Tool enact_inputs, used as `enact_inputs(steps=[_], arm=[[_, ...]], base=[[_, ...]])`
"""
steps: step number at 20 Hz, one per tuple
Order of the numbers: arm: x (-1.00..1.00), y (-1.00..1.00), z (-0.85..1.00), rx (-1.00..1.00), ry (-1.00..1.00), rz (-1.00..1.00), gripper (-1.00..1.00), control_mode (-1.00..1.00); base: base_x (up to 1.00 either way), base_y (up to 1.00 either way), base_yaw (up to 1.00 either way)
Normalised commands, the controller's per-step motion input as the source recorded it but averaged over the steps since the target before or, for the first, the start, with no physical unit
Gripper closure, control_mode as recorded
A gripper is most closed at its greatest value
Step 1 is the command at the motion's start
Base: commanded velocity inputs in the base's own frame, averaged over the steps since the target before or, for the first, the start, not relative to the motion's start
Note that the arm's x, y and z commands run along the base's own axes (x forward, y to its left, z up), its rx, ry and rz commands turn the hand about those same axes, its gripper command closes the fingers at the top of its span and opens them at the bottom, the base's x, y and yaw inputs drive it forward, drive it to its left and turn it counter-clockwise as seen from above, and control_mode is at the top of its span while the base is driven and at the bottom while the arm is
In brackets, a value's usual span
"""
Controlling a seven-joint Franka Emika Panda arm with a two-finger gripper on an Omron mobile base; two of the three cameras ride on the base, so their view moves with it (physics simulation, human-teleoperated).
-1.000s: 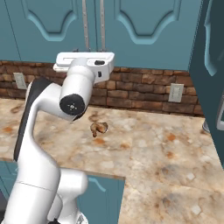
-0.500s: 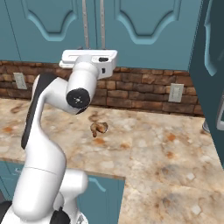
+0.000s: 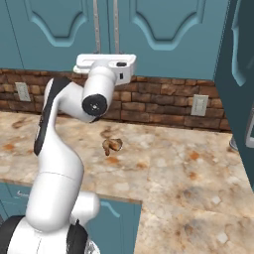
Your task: Retrieve the tupperware from the cabinet, then place the raw meat into the tupperware to avoid contamination.
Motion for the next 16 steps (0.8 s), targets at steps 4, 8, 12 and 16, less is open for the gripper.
enact_inputs(steps=[4,8,12,16], arm=[[0.27,-0.16,0.0,0.0,0.0,0.0,-1.0,-1.0],[0.27,-0.1,0.0,0.0,0.0,0.0,-1.0,-1.0],[0.21,-0.01,0.0,0.0,0.0,0.0,-1.0,-1.0],[0.15,0.0,-0.03,0.0,0.0,0.0,-1.0,-1.0]], base=[[0.0,0.0,0.0],[0.0,0.0,0.0],[0.0,0.0,0.0],[0.0,0.0,0.0]])
